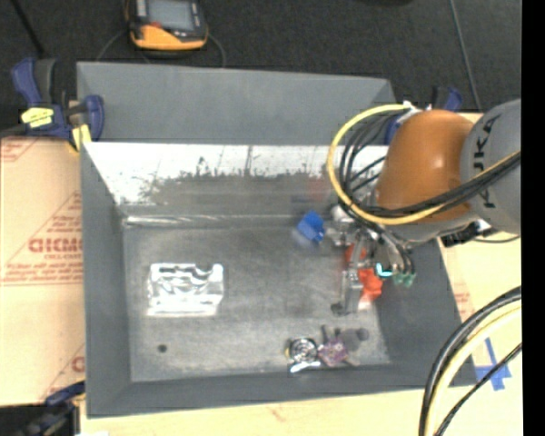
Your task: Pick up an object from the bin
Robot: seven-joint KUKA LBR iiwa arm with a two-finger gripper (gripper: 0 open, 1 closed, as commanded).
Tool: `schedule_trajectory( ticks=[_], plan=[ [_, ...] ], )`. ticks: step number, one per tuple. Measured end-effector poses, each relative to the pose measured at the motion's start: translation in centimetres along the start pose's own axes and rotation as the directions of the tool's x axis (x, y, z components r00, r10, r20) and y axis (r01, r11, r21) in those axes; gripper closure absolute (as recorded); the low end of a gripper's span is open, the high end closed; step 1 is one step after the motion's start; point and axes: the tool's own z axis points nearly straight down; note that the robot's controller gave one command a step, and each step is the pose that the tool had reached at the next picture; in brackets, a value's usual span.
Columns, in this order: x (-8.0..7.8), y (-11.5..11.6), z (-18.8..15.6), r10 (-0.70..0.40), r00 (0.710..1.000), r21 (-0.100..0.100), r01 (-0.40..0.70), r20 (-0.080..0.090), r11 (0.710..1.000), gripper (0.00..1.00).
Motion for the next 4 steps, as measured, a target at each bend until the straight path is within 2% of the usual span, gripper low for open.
schedule_trajectory(
  ticks=[1, 2, 3, 4],
  plan=[
    [-0.5, -6.8, 5.8, 0.011, 1.0, 0.002, -0.011, 0.0, 1.0, 0.0],
    [-7.5, -9.3, 8.1, 0.006, 1.0, -0.012, -0.006, 0.004, 1.0, 0.0],
    [-7.2, -9.6, 7.1, 0.223, 0.975, -0.019, -0.223, 0.006, 0.975, 0.0],
    [-8.7, -3.2, 7.7, 0.291, 0.957, 0.0, -0.291, -0.005, 0.957, 0.0]
  ],
)
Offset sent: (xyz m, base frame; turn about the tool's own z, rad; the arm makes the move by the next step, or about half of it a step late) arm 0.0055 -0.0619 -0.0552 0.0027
